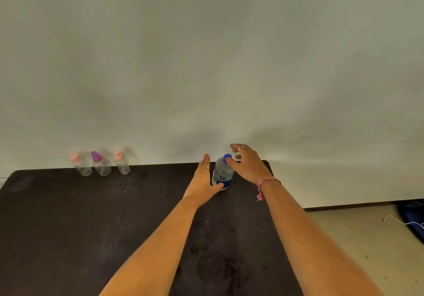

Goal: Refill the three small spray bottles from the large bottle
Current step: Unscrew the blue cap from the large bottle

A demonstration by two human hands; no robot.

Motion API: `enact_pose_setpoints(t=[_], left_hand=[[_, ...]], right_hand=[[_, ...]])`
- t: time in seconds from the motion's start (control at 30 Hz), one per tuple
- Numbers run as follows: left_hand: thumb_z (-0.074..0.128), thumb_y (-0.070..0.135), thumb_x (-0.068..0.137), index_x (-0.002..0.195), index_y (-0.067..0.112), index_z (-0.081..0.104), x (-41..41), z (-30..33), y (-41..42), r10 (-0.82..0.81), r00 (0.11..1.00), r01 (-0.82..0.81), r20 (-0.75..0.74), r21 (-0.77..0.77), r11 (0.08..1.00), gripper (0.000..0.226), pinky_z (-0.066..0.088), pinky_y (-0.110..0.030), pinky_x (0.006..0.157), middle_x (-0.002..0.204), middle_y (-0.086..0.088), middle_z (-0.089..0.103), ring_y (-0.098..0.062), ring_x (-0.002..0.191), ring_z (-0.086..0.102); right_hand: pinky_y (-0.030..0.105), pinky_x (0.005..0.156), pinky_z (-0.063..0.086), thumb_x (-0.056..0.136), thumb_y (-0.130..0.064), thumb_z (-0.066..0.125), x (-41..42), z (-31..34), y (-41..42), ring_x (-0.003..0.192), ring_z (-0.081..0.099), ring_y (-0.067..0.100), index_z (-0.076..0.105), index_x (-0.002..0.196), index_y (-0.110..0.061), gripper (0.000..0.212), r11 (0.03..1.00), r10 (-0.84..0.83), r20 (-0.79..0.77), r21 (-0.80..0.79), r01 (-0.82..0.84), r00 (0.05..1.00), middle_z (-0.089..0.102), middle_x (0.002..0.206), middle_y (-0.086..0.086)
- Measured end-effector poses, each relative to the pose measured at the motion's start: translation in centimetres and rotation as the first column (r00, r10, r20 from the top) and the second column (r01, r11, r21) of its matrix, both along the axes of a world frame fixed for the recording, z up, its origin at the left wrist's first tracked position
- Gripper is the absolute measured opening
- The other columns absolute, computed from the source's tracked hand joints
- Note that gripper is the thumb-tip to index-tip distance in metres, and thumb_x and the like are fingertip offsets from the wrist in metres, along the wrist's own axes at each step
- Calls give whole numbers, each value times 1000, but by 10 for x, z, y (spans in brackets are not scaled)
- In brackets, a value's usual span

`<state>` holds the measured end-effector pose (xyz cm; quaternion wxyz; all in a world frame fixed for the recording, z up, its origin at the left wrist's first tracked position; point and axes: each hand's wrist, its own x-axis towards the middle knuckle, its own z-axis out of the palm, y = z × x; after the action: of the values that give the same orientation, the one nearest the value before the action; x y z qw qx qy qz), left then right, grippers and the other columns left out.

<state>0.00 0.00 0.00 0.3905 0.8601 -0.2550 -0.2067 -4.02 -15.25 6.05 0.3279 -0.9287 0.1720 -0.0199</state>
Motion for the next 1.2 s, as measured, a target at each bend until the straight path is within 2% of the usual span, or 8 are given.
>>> enact_pose_setpoints(t=[0.13,0.27,0.47,0.57,0.7,0.93,1.07,1.2], left_hand=[[80,25,80,156,12,-2,7,-12,-17,18,990,-16,-138,17,1000,113,26,-34,117,163,-8,15,-23,149,22],[85,23,74,156,10,7,15,-27,-31,78,971,-86,-226,-27,996,114,32,-36,114,159,-8,27,-25,144,33],[86,15,71,148,10,30,17,-37,-49,147,954,-181,-260,-112,977,95,43,-38,108,139,-8,52,-26,127,53],[87,17,69,138,13,44,17,-40,-55,204,948,-240,-243,-129,962,82,48,-29,95,126,-4,60,-21,116,59],[87,16,69,127,14,52,15,-41,-55,261,933,-302,-248,-144,942,68,49,-21,81,116,-3,64,-17,103,63],[89,27,65,130,17,53,11,-19,-36,263,947,-293,-183,-163,942,75,51,-27,89,115,2,64,-13,100,60],[89,29,66,128,17,51,3,9,-18,239,960,-266,-146,-205,942,74,48,-19,83,109,6,61,-13,98,59],[89,31,66,126,16,52,-13,44,4,221,971,-238,-93,-253,938,72,47,-17,79,104,7,60,-14,97,62]], right_hand=[[33,101,46,91,-27,64,9,-6,-4,118,56,22,43,141,-16,55,1000,11,-85,-22,-13,996,51,138,6],[34,102,45,89,-24,67,14,-16,-4,120,54,23,45,139,-14,56,999,40,-98,-13,-41,994,52,138,7],[30,100,45,89,-25,65,17,-23,-4,115,56,20,51,134,-13,48,999,24,-54,-32,-25,998,56,132,6],[30,100,45,89,-25,65,16,-23,-3,114,56,21,52,134,-13,48,999,10,-44,-30,-12,999,57,131,5],[30,100,45,90,-25,65,13,-23,-1,114,56,20,53,133,-13,47,1000,7,-36,-11,-7,999,57,131,5],[25,93,50,87,-26,69,12,3,0,101,59,14,59,125,-15,40,999,41,-8,13,-41,999,63,120,3],[10,76,45,83,-29,74,4,39,4,85,59,6,62,118,-16,39,995,91,6,49,-91,996,65,109,-2],[10,65,42,74,-36,81,-10,80,15,77,59,3,64,103,-20,37,994,107,39,33,-108,994,62,98,-7]])
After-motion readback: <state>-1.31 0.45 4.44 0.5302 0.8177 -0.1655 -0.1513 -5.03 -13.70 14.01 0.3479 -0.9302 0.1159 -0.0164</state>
